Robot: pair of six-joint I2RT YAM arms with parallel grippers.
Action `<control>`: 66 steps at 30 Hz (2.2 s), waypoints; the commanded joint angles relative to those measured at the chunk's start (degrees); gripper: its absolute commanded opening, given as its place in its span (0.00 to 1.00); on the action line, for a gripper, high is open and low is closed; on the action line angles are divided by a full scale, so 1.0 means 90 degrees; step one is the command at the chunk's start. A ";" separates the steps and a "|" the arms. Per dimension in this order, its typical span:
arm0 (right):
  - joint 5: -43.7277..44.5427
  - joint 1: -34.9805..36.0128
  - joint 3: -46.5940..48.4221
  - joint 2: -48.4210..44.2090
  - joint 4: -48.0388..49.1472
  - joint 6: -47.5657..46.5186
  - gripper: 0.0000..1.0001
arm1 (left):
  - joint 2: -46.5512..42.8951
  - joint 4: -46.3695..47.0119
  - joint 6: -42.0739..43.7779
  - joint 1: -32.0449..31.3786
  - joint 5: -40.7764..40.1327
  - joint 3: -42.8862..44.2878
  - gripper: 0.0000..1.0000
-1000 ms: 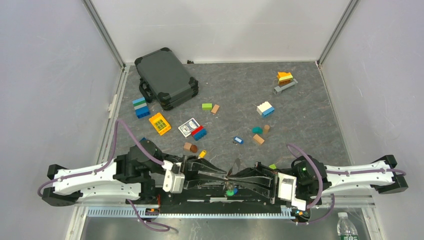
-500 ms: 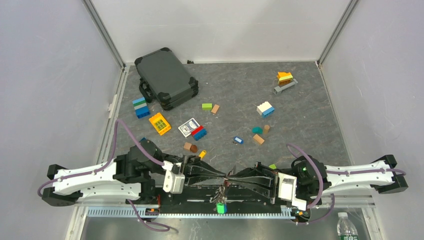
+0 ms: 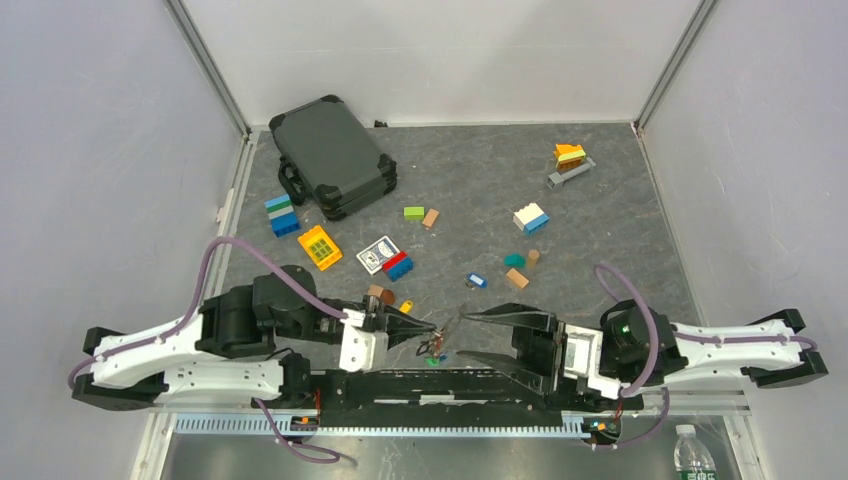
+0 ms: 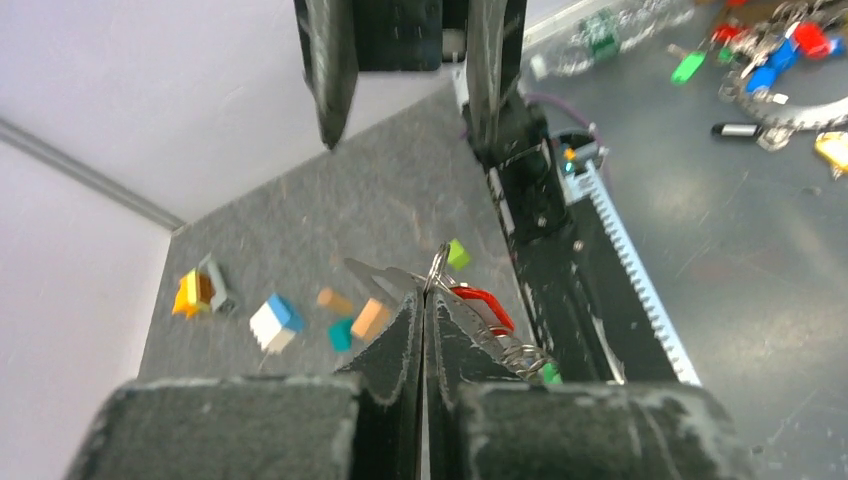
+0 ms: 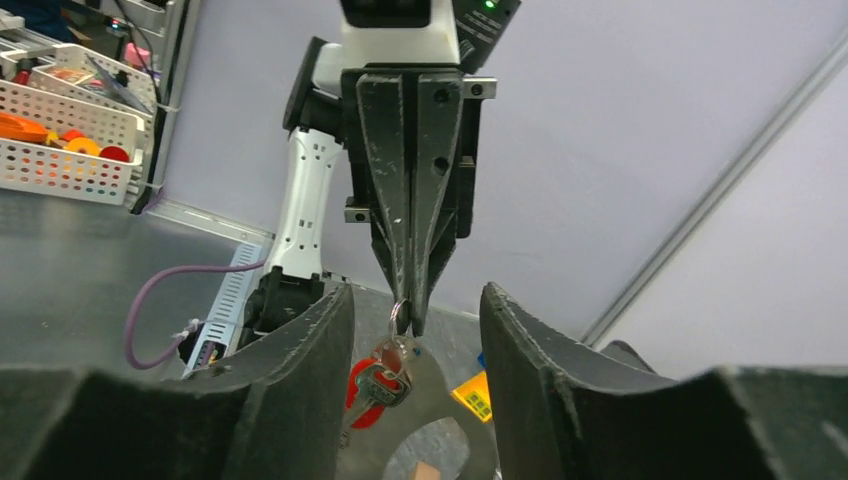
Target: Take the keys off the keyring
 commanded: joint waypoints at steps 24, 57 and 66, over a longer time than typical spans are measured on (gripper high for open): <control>0.3039 -0.0012 0.1322 0.1598 -0.2291 0.1222 0.37 | 0.1810 -0.3664 0.0498 -0.0031 -0.2031 0.2494 0.02; 0.2624 -0.0285 0.0951 0.2020 -0.1379 0.1597 0.00 | 0.1740 -0.3642 0.0475 -0.0024 -0.1532 0.2508 0.02; 0.1818 -0.0295 0.0502 0.1489 -0.0704 0.1367 0.00 | 0.0933 -0.2604 0.0234 -0.0031 -0.1679 0.1775 0.31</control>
